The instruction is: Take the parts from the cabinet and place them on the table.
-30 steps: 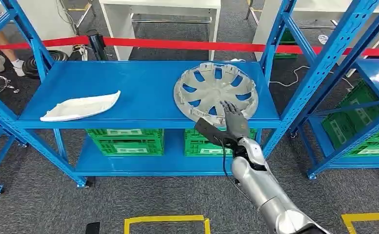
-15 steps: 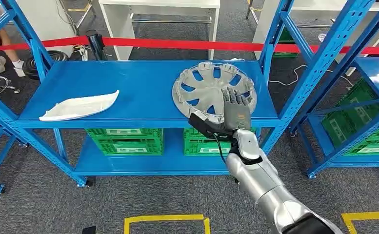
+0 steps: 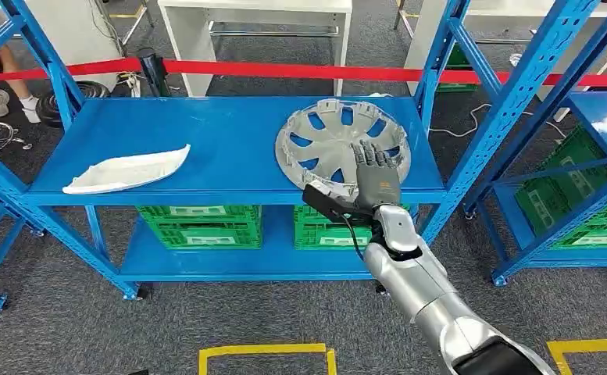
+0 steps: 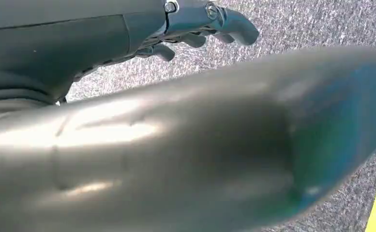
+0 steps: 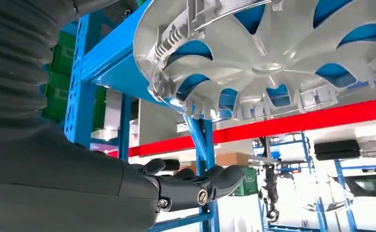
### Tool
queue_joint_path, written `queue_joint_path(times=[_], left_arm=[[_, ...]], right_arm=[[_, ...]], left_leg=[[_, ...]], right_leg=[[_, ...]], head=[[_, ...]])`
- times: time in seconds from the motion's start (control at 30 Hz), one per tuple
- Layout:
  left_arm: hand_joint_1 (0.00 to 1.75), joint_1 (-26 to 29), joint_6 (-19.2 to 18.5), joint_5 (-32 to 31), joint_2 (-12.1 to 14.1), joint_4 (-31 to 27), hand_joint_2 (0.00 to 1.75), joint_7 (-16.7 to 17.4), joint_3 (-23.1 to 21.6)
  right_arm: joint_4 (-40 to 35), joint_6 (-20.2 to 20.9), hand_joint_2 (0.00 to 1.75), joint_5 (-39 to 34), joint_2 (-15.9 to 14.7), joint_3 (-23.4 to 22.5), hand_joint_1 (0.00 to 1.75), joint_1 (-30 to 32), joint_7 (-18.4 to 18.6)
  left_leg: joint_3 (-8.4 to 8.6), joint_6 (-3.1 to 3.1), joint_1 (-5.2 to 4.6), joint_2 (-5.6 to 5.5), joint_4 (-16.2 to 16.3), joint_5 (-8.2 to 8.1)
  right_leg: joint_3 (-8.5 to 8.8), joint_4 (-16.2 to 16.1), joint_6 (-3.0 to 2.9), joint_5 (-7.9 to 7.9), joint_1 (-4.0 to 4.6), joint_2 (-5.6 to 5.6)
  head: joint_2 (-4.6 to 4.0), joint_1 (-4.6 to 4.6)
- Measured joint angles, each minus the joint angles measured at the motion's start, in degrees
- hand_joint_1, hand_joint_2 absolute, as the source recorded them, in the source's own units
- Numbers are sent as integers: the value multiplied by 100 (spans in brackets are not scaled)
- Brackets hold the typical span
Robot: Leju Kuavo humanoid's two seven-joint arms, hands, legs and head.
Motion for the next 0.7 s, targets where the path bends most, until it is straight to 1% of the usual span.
queue_joint_path(times=[0.13,0.17,0.4,0.7], left_arm=[[0,7,6,-57,17,2,0,0,2],[0,8,4,-77,24,2,0,2,2],[0,11,4,-103,59,4,0,26,0],[0,37,7,-103,63,9,0,15,2]], right_arm=[[22,94,175,-197,-24,-4,0,12,-243],[31,101,0,-230,-31,-11,0,21,-285],[59,105,0,-282,-98,-44,0,115,-435],[59,77,0,-278,-98,-50,0,151,-437]], left_leg=[[-1,0,0,0,0,0],[-1,0,0,0,0,0],[-4,0,0,2,0,0],[-5,0,0,1,0,0]], right_leg=[[-2,0,0,0,0,0],[-3,0,0,0,0,0],[-5,0,0,0,0,2],[-8,0,0,0,0,1]], head=[[0,0],[0,0],[0,0],[0,0]])
